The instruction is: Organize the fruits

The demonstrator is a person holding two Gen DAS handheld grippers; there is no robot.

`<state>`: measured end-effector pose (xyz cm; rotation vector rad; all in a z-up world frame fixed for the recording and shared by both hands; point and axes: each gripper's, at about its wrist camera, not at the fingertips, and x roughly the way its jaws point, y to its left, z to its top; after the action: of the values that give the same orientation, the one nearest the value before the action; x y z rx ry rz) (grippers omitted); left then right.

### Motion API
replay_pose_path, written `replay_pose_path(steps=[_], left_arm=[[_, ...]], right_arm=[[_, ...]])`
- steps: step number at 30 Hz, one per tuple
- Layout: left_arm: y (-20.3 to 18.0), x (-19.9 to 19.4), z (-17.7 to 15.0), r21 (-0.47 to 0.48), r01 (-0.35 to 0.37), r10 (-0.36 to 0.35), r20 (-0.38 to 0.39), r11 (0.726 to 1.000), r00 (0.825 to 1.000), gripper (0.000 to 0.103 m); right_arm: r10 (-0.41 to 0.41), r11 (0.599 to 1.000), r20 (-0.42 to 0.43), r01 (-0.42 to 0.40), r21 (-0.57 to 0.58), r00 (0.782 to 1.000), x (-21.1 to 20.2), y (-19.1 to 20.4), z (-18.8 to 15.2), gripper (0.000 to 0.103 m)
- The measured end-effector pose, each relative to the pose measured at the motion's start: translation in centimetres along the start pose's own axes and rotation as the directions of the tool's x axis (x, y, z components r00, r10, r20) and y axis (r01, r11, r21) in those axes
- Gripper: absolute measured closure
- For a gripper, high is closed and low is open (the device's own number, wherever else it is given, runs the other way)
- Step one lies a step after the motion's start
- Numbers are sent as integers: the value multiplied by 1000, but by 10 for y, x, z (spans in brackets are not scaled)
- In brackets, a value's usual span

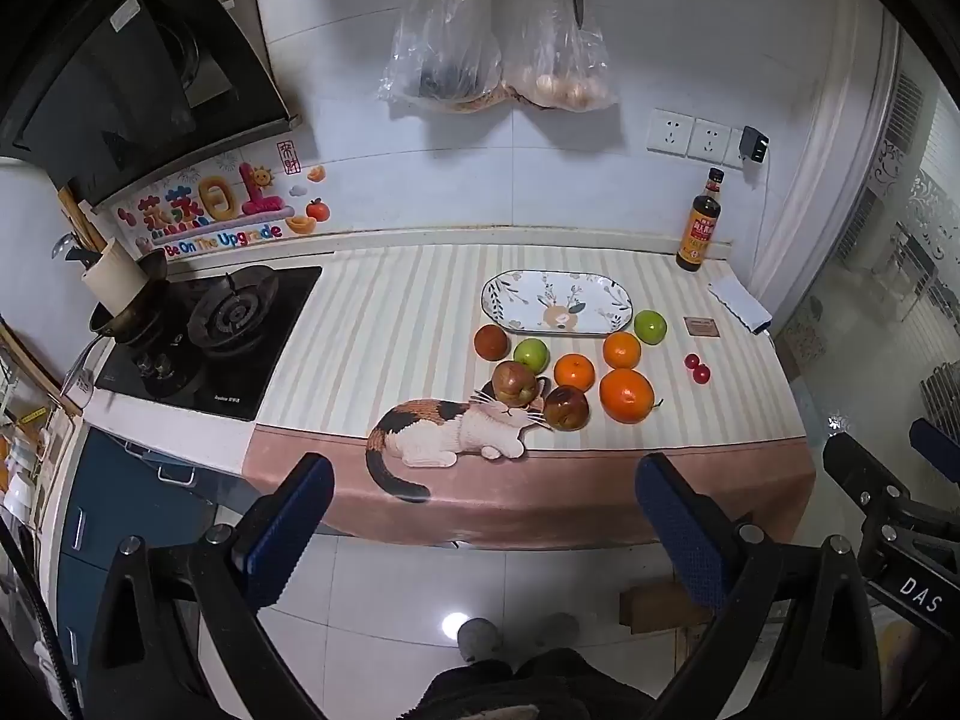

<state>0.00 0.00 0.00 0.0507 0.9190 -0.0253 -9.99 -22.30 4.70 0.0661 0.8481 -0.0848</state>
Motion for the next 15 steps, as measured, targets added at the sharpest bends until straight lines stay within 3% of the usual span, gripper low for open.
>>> replay_pose_path(steps=[15], left_arm=[[0,0,0,-2,3,-3,-1,1000,1000,0]], right_arm=[[24,1000,-9,-24,-5,1000,-1,4,4,0]])
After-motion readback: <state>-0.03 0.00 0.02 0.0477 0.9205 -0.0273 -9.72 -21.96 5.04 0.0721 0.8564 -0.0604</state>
